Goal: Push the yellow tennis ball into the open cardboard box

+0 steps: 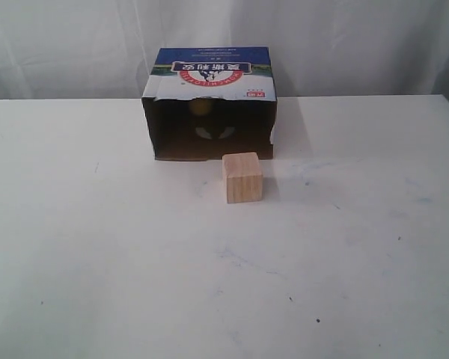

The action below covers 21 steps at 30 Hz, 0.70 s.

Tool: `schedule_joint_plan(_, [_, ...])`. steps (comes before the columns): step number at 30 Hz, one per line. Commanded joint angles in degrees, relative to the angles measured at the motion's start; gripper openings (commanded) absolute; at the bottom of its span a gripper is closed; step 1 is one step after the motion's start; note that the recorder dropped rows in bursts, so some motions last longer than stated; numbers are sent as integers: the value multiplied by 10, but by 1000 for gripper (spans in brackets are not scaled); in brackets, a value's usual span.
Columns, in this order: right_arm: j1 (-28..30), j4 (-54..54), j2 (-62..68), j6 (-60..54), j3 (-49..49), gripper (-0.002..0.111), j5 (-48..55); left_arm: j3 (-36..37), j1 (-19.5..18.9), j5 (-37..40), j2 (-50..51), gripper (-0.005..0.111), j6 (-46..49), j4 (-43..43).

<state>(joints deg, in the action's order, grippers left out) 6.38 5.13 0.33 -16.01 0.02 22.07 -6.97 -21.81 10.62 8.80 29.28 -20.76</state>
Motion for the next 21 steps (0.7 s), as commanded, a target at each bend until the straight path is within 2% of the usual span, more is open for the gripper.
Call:
schedule_joint_plan(1, [-1, -2, -3, -5, 0, 0, -6, 68, 52, -169, 13, 0, -218, 157])
schedule_joint_plan(2, [-1, -2, -3, -5, 0, 0, -6, 70, 68, -175, 16, 0, -266, 186])
schedule_joint_plan(3, [-1, -2, -3, -5, 0, 0, -6, 70, 83, -138, 16, 0, -329, 212])
schedule_joint_plan(6, [-1, -3, -3, -5, 0, 0, -7, 70, 121, 28, 12, 0, -351, 247])
schedule_joint_plan(8, [-1, -1, -3, -5, 0, 0, -6, 70, 133, 27, 5, 0, -293, 260])
schedule_joint_plan(11, [-1, 0, -3, -5, 0, 0, -6, 70, 142, 23, -21, 0, -270, 260])
schedule_joint_plan(15, [-1, 0, -3, -5, 0, 0, -6, 70, 144, 14, -88, 0, -267, 259])
schedule_joint_plan(21, [-1, 2, -3, -5, 0, 0, -7, 70, 145, -12, -88, 0, -267, 259])
